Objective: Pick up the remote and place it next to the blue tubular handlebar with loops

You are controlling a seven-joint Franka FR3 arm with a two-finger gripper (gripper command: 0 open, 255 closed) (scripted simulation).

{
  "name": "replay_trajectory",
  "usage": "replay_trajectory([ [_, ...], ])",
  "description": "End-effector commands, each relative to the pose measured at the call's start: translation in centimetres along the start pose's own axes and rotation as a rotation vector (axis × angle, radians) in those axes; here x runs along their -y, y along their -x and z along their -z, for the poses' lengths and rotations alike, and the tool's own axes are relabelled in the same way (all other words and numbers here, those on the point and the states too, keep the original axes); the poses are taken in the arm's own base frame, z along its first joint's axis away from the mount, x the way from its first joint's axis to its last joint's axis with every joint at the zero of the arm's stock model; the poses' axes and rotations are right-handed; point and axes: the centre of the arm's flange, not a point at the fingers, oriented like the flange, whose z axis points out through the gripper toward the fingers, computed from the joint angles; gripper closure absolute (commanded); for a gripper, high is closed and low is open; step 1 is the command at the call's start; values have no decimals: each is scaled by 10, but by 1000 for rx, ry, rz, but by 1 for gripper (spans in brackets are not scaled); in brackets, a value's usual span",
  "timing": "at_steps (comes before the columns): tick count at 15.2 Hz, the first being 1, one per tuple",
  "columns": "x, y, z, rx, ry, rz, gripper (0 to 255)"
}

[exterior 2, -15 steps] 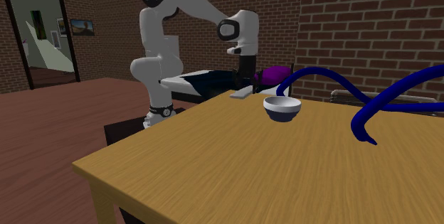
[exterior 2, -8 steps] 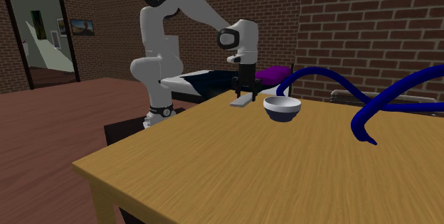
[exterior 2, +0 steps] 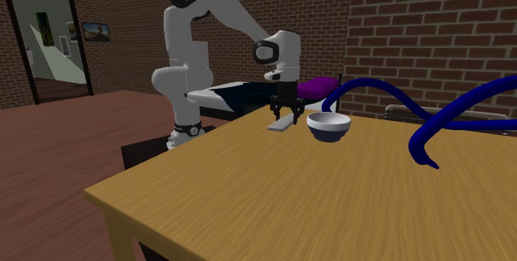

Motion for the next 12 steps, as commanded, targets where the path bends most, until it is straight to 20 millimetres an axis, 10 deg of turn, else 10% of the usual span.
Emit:
replay_trajectory([
  [1, 0, 0, 0, 0, 0, 0, 255],
  [3, 0, 0, 0, 0, 0, 0, 255],
  [4, 0, 0, 0, 0, 0, 0, 0],
  [9, 0, 0, 0, 0, 0, 0, 0],
  [12, 0, 0, 39, 0, 0, 0, 0],
])
